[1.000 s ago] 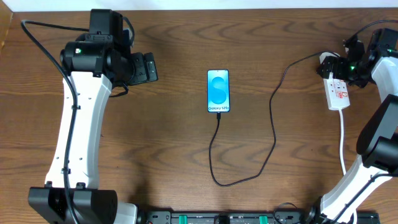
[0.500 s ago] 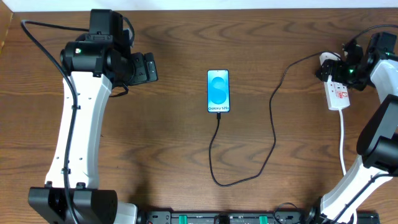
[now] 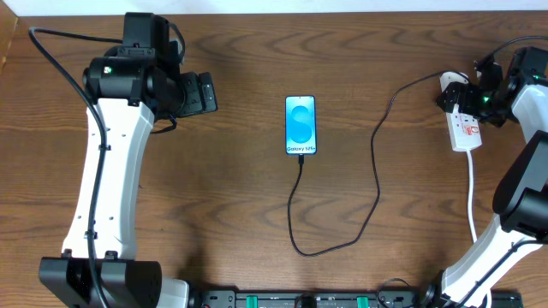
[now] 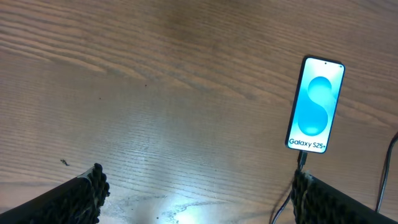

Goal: Plug charger to phone and switch on socket

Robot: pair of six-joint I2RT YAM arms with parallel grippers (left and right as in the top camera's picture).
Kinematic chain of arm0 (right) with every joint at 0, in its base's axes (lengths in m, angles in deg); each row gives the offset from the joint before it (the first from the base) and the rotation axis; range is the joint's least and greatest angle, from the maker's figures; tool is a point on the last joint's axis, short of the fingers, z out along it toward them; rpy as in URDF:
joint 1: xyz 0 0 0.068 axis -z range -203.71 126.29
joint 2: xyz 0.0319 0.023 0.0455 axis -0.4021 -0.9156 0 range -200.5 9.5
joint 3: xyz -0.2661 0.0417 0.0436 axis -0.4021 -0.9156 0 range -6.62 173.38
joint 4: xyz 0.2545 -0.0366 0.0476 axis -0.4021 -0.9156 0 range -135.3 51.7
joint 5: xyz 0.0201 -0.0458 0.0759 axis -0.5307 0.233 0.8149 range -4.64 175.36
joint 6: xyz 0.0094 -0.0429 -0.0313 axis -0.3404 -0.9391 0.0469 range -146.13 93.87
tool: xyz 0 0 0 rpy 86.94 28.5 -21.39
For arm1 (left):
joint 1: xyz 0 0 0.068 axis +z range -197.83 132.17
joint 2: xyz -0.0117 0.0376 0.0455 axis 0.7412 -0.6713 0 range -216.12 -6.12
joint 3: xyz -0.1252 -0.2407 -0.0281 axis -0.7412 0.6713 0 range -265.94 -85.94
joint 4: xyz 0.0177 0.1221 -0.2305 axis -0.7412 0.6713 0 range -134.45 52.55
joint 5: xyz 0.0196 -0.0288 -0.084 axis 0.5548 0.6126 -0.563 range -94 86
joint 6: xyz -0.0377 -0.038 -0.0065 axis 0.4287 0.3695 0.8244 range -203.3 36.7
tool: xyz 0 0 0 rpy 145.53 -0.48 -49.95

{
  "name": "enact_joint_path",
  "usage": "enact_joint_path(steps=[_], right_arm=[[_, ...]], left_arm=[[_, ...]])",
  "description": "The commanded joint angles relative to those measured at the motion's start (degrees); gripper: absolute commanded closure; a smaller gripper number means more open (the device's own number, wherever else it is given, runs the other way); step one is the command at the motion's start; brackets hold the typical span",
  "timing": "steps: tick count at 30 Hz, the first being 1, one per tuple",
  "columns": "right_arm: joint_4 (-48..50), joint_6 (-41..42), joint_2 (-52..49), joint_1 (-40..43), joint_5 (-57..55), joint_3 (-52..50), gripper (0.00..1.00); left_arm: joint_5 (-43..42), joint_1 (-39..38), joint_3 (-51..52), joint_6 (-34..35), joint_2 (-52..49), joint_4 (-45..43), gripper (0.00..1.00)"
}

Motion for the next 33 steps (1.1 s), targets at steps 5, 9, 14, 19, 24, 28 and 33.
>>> enact_joint_path(steps=[5, 9, 14, 19, 24, 28, 33], right_arm=[[-0.7, 0.6, -1.4, -1.3, 10.7, -2.4, 0.01], [-0.5, 0.6, -1.4, -1.3, 12.1, -2.4, 0.01], [-0.3, 0.6, -1.4, -1.4, 12.8, -2.4, 0.01], [-0.3, 0.8, -1.4, -1.4, 13.2, -2.4, 0.01], [-0.2, 0.8, -1.4, -1.4, 11.3, -2.4, 0.01], [-0.4, 0.8, -0.7, -0.7, 9.8, -1.9, 0.01], [-3.4, 0.8, 3.1, 0.1, 4.3, 0.8, 0.01]], left_arm=[[0.9, -0.1, 0.2, -0.5, 0.6, 0.2, 0.04], [0.9, -0.1, 0.2, -0.5, 0.6, 0.2, 0.04], [0.9, -0.1, 0.2, -0.5, 0.6, 0.2, 0.04], [0.9, -0.1, 0.2, -0.5, 0.6, 0.2, 0.04], [0.9, -0.1, 0.2, -0.5, 0.6, 0.2, 0.04], [0.9, -0.1, 0.2, -0.5, 0.6, 0.2, 0.04], [0.9, -0.1, 0.2, -0.5, 0.6, 0.2, 0.04]])
